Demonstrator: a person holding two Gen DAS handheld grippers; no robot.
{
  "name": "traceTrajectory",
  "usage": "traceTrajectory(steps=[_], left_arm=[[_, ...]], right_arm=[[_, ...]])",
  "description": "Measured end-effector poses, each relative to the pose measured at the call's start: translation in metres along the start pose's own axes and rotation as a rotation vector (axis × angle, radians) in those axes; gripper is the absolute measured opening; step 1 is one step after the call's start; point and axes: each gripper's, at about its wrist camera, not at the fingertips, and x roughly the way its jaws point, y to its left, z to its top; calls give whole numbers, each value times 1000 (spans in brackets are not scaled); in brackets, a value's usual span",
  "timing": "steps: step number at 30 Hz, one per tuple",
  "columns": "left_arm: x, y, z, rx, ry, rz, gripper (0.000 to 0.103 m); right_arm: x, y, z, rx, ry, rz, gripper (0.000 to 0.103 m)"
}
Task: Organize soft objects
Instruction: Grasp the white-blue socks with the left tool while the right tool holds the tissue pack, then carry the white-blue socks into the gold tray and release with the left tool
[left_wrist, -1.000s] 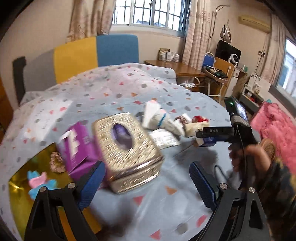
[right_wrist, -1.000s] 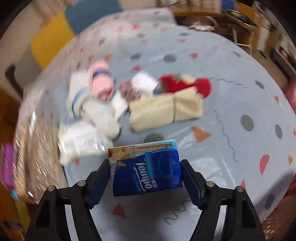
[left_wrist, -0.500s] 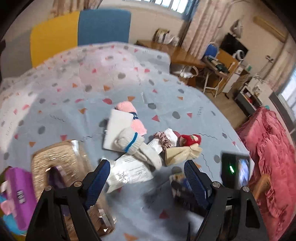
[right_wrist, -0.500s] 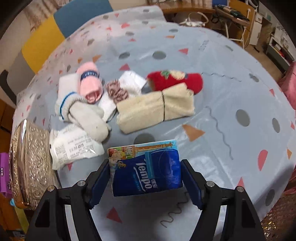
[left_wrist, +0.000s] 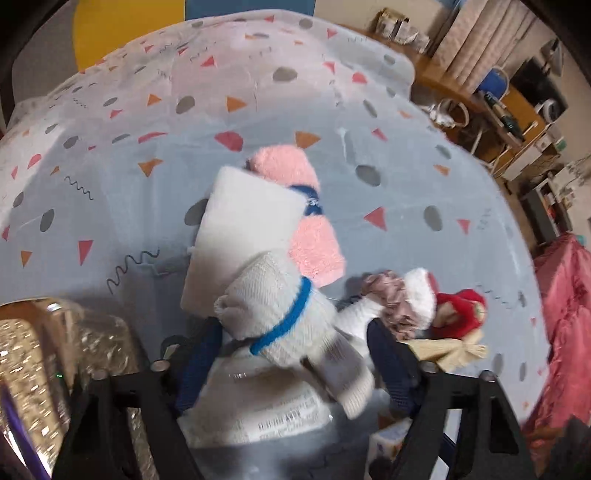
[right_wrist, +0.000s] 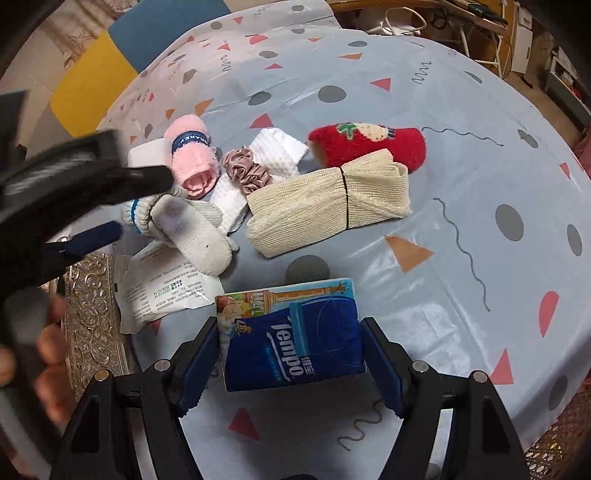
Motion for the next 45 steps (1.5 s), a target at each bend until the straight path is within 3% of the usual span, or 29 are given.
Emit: traceTrajectory(steps=[5,13,20,26,37,45], left_arm=[[-6,1,-6,36,-40,7,50],[-72,22,-2,58,-135,-48,50],[-140,84,14,-32,-259,-3,50],[-187,152,5,-125,-339,42,50],[-235,262,-78,-272,-421,98,50],[-244,337,-151,-409,-439,113,51]], right_arm=[[6,6,2,-17,2,-3,76],[10,12,1,-45,10,-14,76],[20,29,-1,-146,27,-64,76],[26,43,-5,-229,27,-118,76],[41,64,-15,-330,39,-189,76],[56,77,-24,-381,65,-211,75]])
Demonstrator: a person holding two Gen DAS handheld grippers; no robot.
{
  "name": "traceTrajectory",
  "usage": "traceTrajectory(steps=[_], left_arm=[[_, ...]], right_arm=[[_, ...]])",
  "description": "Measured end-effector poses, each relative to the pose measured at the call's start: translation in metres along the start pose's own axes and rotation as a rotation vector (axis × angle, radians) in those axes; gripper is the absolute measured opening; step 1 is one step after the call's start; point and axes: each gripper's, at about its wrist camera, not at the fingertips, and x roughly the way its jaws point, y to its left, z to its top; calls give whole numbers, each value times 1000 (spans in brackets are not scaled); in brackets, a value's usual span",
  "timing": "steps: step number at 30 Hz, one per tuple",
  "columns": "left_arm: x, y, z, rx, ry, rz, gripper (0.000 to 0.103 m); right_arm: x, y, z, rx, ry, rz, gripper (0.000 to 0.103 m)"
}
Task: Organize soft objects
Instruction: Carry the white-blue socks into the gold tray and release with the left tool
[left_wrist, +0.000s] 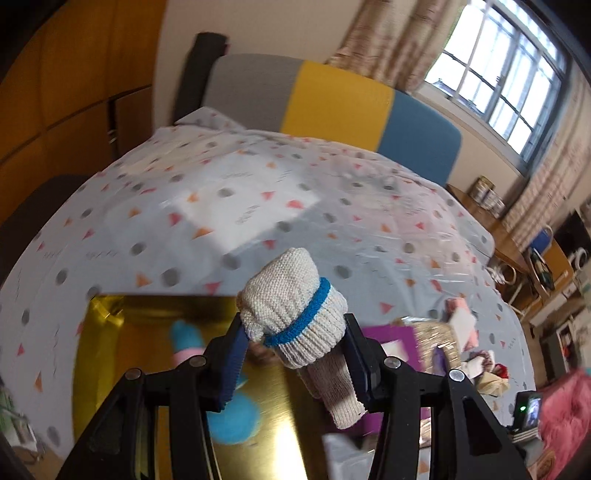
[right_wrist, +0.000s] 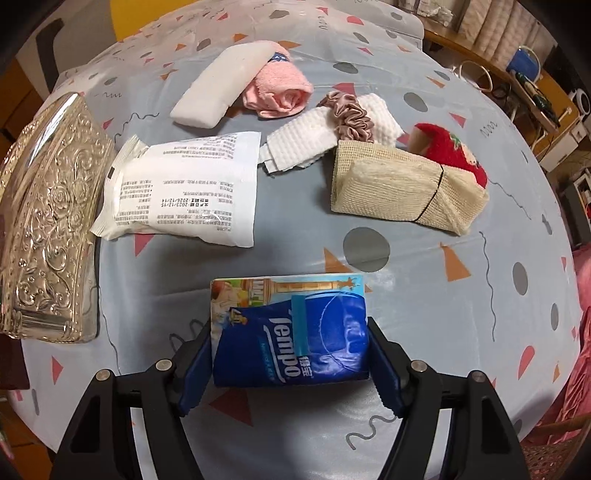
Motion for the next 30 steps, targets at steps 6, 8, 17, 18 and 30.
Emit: traceTrajectory(steps=[6,8,17,18,30], left_arm=[[5,70,-29,-107,42,55,51],[4,91,-39,-137,47,77,51],[14,146,-77,-113,120,182,53],[18,148,-77,-107,123,188,53],[54,145,-48,-108,83,237,86]], right_arm=[[1,5,-2,-9,-7,-12,75],[0,4,-3,-16,-11,-19,75],[-2,9,-6,-28,-33,-53,75],[-3,8,-6,-25,-33,-57,75],[-11,16,-11,-22,-51,-92,75]])
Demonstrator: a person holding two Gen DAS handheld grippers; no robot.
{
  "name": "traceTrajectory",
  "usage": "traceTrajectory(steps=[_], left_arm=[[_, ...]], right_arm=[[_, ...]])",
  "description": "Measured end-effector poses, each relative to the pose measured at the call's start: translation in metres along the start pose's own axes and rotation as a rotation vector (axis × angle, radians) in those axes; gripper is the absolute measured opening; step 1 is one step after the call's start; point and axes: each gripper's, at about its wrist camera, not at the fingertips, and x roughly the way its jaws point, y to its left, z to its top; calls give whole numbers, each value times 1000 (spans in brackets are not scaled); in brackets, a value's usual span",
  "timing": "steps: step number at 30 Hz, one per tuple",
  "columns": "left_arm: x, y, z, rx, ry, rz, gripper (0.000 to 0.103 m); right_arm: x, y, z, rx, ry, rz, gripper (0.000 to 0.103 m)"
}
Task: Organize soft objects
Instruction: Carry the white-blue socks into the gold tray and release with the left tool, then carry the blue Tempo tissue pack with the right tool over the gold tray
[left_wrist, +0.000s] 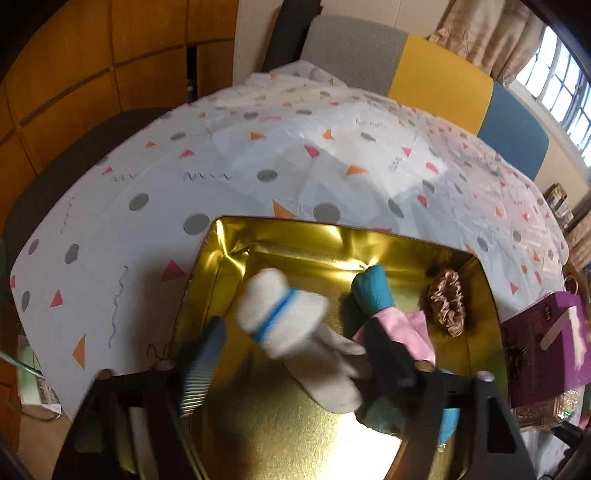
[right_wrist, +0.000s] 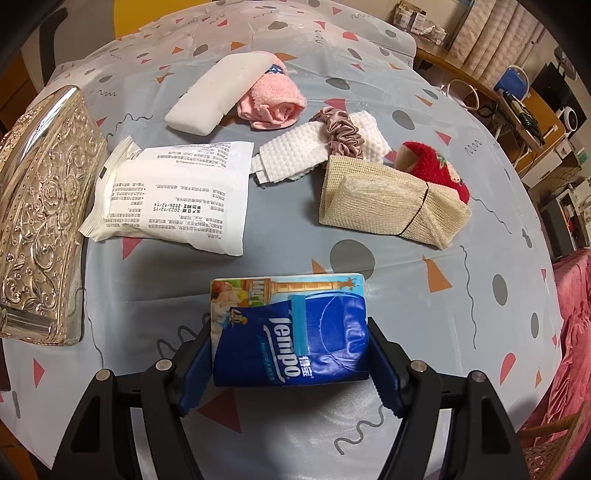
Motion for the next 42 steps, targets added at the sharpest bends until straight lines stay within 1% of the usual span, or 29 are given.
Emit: traceTrajectory(steps=[4,6,7,9,13,18,21,24,30,33,36,38,42], left_arm=[[-23,-5,-14,38,-58,45,89],[-36,-10,-27,65,-90,71,95],[-42,-12,-33,73,-106,81,96],[-52,-19,-48,91,-132,92,101],[-70,-34,-76,98,-178,107,103],[-84,-56,-106,123,-224,104,103],[-90,-64,-119,137,-249,69,103],[-89,-70,-128,141,-239,53,103],[-86,-79,-135,161,-217,44,103],[-83,-79,-137,170,-199,38,103],[-83,-78,-138,175,-189,20,103],[-84,-78,-138,177,-184,10,103],[-86,-76,-138,183,-186,-2,103]], right_arm=[[1,-2,1,6,0,0,75],[1,-2,1,7,-1,-1,75],[1,-2,1,8,-1,-2,75],[1,-2,1,8,-2,-3,75],[1,-4,1,16,-5,-10,75],[0,-2,0,16,-15,-19,75],[-3,-1,-1,20,-24,-23,75],[-8,-2,-2,32,-43,-21,75],[-10,-1,-4,28,-39,-26,75],[-10,-4,-4,45,-39,-34,75],[-13,-8,-2,82,-43,-10,75],[-17,-14,-2,107,-60,1,75],[-39,-22,3,164,-146,62,75]])
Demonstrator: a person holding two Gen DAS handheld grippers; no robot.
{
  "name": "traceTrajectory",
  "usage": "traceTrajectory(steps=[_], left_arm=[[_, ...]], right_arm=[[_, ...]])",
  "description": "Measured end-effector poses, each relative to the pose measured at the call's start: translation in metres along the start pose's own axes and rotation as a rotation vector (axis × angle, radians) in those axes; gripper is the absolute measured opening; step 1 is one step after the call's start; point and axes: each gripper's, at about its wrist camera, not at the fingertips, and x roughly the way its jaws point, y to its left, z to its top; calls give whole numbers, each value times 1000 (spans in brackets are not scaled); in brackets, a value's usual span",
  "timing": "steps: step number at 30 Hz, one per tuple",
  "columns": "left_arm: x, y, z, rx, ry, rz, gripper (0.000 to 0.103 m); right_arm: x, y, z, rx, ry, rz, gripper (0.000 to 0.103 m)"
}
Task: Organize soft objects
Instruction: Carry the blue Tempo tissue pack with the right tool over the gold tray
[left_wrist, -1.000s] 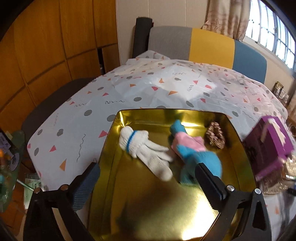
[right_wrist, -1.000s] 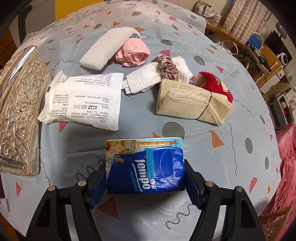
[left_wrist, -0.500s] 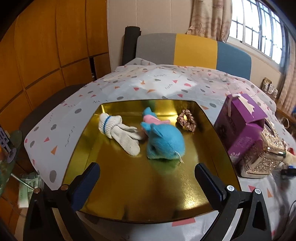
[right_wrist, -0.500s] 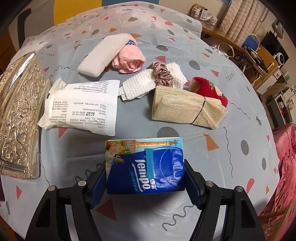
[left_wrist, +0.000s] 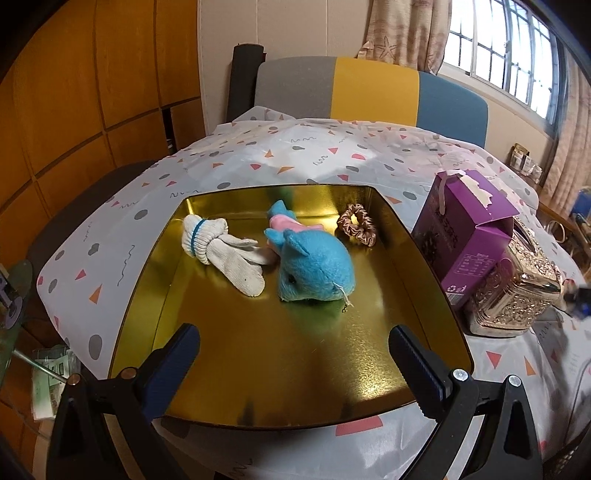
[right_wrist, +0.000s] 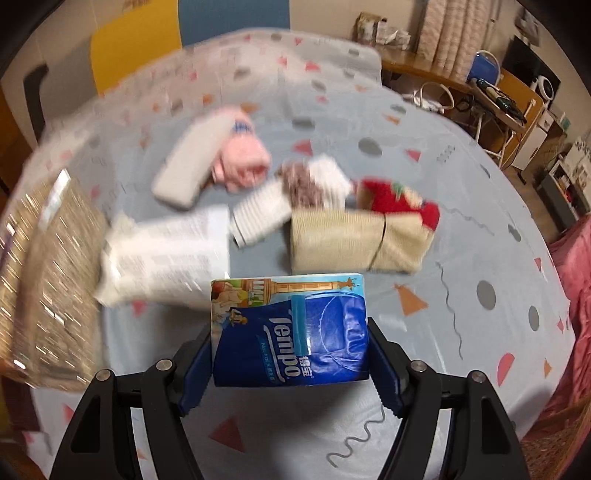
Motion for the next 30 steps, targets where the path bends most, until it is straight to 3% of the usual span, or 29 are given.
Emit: traceTrajectory(steps=[6,11,16,22,26,30], left_arm=[[0,4,-1,-13,6,-11,103],[-1,10,-1,-28,5,-3,103],[0,21,-1,-49,9,9,103],[-2,52,4,-130,0,41,103],[-4,80,7,-195,-9,75,103],[-5,100,5,-239,-10,104,103]], right_arm=[[-53,32,36,-43,-140,93,75],[-105,100,56,-193,-260,223,75],[-154,180,49,-384,-344,394,75],[-185,265,4,-650,-337,554,75],[-184,310,-40,-834,-286,593,75],[-163,337,-71,-936,-206,594,75]])
